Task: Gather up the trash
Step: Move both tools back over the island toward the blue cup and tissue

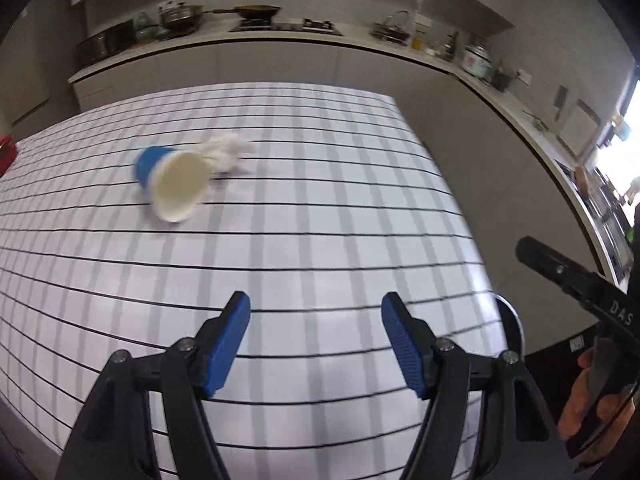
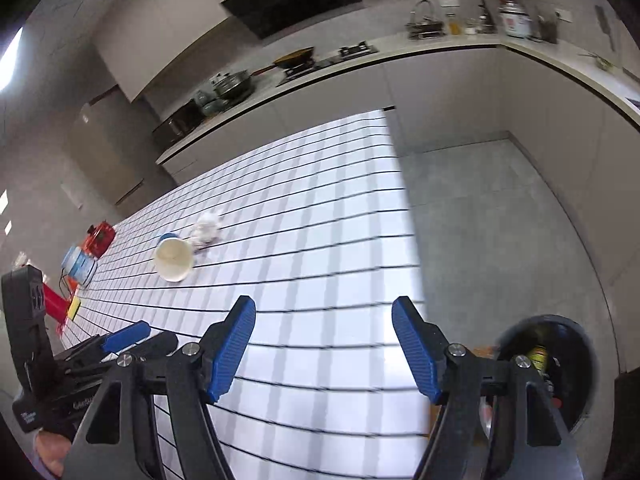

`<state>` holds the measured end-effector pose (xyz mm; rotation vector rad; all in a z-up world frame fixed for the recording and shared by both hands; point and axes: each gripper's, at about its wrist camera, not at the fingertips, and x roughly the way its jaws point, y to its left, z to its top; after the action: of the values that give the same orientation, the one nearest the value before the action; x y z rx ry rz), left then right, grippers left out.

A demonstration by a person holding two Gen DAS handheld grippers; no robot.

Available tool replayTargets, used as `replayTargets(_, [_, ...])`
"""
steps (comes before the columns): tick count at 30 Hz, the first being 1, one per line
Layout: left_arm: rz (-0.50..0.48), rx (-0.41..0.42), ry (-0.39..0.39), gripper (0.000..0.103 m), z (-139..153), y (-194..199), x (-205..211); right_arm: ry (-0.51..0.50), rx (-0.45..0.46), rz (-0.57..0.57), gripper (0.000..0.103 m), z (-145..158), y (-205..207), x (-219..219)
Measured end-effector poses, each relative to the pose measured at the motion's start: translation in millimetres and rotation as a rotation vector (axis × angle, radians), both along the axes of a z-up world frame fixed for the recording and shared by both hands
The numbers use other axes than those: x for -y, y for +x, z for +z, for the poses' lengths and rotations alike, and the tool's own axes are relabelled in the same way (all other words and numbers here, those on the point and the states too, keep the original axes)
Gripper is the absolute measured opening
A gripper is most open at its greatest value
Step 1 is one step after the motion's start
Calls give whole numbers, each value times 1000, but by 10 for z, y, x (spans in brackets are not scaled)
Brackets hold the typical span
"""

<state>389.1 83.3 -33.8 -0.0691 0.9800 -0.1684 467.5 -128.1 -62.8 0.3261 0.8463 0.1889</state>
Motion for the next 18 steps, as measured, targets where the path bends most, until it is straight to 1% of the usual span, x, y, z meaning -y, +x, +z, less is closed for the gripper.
replayTargets(3, [77,-7,-2,74,-3,181,-494,-21,-7,36,73,-3,206,-424])
replayTargets(4, [100,-11,-5,76,-2,253,-642,-21,-10,42,73,-16,253,-498])
replayTargets(7, [152,-19,-10,77,-6,491,-1017,-11,-16,52,73,-38,448,-798])
replayTargets(9, [177,-31,-13,77,-27,620,-1143,-16,-14,57,73,-40,589,-975])
replayTargets(13, [212,-57,-52,77,-81,826,-1245,-11,-17,80,73,-50,788,-1186])
replayTargets(18, [253,-68,-83,77,-51,1030,-1231,-11,-23,122,73,-129,1041,-1263])
